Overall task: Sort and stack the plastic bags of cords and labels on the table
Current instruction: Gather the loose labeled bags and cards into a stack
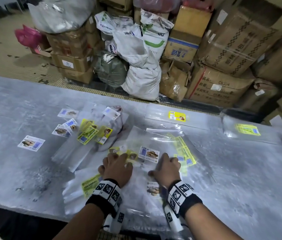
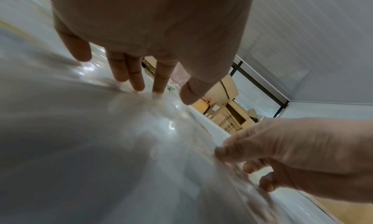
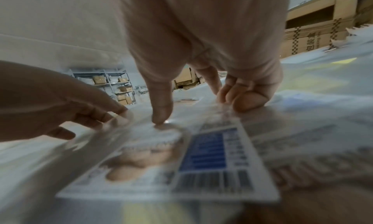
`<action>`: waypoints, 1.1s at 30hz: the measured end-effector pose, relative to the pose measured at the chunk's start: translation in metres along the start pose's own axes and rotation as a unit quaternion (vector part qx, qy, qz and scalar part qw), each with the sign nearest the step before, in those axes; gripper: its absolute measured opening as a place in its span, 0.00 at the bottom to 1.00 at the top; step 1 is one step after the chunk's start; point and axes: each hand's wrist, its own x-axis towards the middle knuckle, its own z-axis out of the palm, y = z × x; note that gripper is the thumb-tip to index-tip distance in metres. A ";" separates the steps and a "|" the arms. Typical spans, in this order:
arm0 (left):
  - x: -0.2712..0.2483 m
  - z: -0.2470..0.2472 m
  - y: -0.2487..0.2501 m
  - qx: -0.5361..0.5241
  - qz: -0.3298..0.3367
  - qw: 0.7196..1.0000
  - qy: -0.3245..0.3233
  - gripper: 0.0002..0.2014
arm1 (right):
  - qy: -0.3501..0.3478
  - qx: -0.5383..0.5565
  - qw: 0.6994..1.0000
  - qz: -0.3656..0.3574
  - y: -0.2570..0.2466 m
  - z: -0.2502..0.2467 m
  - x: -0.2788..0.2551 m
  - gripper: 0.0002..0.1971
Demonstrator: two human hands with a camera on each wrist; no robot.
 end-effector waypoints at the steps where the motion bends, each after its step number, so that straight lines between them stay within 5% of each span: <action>1: 0.002 -0.001 -0.004 -0.003 0.003 1.000 0.001 0.20 | 0.005 0.001 1.000 0.005 0.001 -0.001 -0.001 0.28; 7: 0.016 -0.017 -0.035 0.037 0.006 0.999 0.005 0.27 | 0.001 0.017 1.000 0.024 0.007 -0.013 0.003 0.25; 11: 0.023 -0.028 -0.040 0.055 -0.006 0.996 0.071 0.31 | 0.021 -0.029 0.999 -0.008 0.016 -0.014 0.006 0.21; 14: 0.022 -0.020 -0.030 0.048 0.098 0.985 0.135 0.30 | 0.042 -0.044 0.998 -0.001 0.020 -0.020 0.003 0.19; 17: 0.019 -0.006 -0.015 0.080 0.168 0.982 0.033 0.24 | 0.061 -0.068 0.995 0.032 0.022 -0.019 -0.003 0.27; 21: 0.018 0.008 -0.003 0.117 0.087 0.989 -0.024 0.41 | 0.059 -0.071 0.993 0.079 0.028 -0.018 -0.003 0.40; 25: 0.015 0.016 0.005 0.161 0.048 0.985 -0.031 0.51 | 0.053 -0.034 0.994 0.094 0.034 -0.028 0.003 0.41; 33: 0.011 0.010 0.020 0.077 0.075 0.994 -0.031 0.26 | 0.042 0.189 0.978 0.079 0.053 -0.044 0.009 0.27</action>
